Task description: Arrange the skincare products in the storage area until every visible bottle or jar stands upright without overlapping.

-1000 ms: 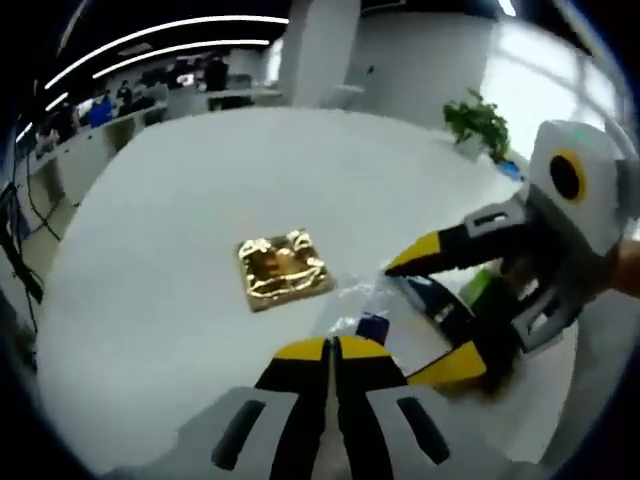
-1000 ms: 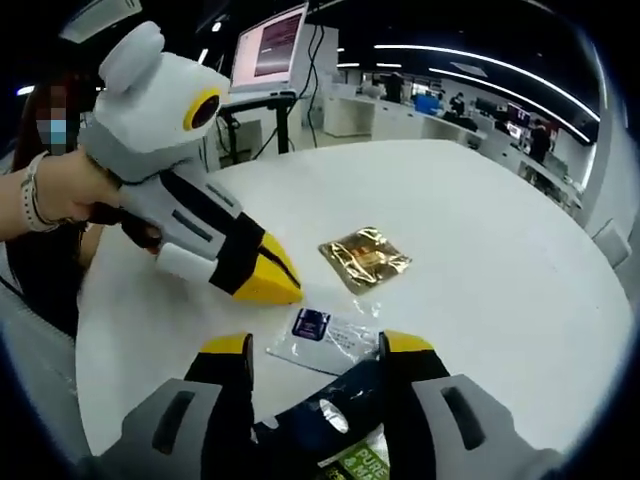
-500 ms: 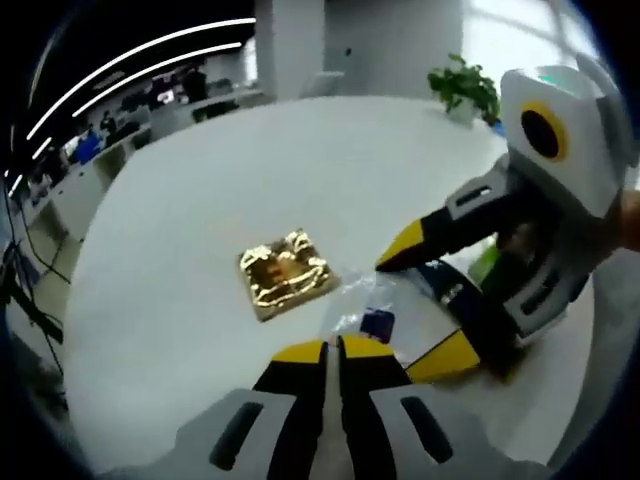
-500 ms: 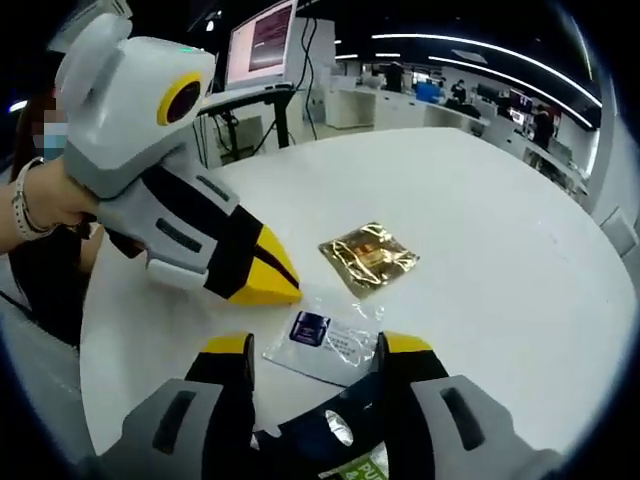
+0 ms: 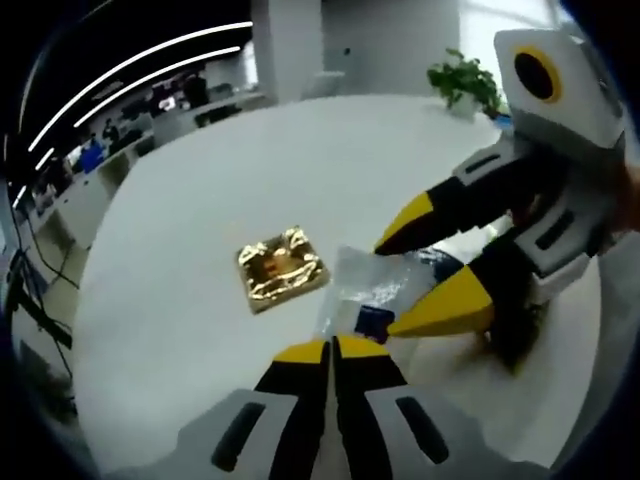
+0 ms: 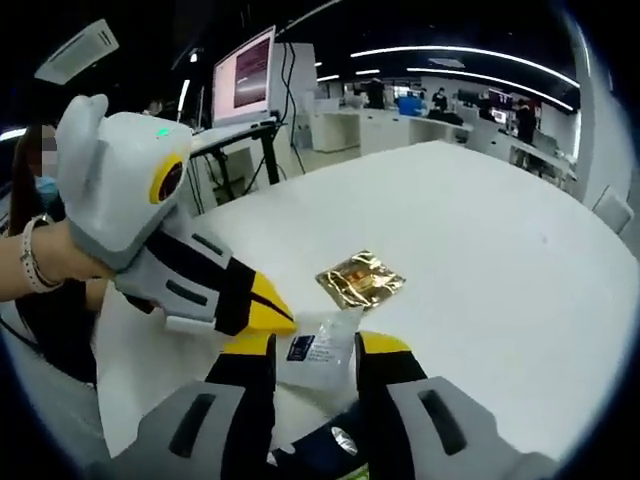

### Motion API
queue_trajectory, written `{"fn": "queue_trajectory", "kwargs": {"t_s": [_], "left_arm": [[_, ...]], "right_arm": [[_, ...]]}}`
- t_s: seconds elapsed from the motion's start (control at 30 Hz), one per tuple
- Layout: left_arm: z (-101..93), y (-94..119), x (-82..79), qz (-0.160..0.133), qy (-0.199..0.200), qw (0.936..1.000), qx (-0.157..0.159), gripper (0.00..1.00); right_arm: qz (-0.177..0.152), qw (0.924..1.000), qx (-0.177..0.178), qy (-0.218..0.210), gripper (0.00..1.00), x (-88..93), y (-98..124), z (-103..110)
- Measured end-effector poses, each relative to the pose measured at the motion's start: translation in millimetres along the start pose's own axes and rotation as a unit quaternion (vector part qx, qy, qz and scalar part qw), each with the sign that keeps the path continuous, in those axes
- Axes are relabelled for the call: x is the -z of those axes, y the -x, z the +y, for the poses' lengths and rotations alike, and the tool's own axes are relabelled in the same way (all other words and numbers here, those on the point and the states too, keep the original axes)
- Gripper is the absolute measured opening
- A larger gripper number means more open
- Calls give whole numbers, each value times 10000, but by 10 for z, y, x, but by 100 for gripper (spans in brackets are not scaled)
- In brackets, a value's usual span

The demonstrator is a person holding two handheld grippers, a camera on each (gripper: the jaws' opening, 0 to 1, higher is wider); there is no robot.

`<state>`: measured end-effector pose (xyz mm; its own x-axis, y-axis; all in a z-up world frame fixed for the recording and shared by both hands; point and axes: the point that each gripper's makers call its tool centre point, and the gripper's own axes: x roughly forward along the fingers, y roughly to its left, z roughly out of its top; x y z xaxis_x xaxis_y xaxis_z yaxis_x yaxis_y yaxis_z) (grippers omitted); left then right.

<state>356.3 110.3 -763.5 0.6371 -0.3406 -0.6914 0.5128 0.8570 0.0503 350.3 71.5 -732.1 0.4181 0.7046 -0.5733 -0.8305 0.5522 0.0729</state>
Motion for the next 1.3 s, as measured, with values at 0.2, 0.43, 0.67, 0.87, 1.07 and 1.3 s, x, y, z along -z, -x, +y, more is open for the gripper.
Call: {"fn": "queue_trajectory", "kwargs": {"t_s": [0.2,0.43,0.67,0.87,1.07,1.3], "left_arm": [[-34,0,-1,-18,-152,9999,-77,0],[-56,8,19,-66,-56,9999,-56,2],[-109,-20,-17,-75,-269,9993,231,2],[-104,16,6,0,-68,9994,347,14],[-176,153,-9,-191,222,9981,545,16],[-322,462,-217,-984,978,9841,1112,22]], "right_arm": [[-196,9986,-69,-491,27,-41,19,25],[-163,9970,-364,-669,10,9,-39,225],[-140,9975,-206,-663,5,18,-12,163],[-204,9983,1,-552,1,22,63,96],[-283,9992,31,-287,1,-50,148,174],[-447,9989,-76,-87,1,-144,337,271]]}}
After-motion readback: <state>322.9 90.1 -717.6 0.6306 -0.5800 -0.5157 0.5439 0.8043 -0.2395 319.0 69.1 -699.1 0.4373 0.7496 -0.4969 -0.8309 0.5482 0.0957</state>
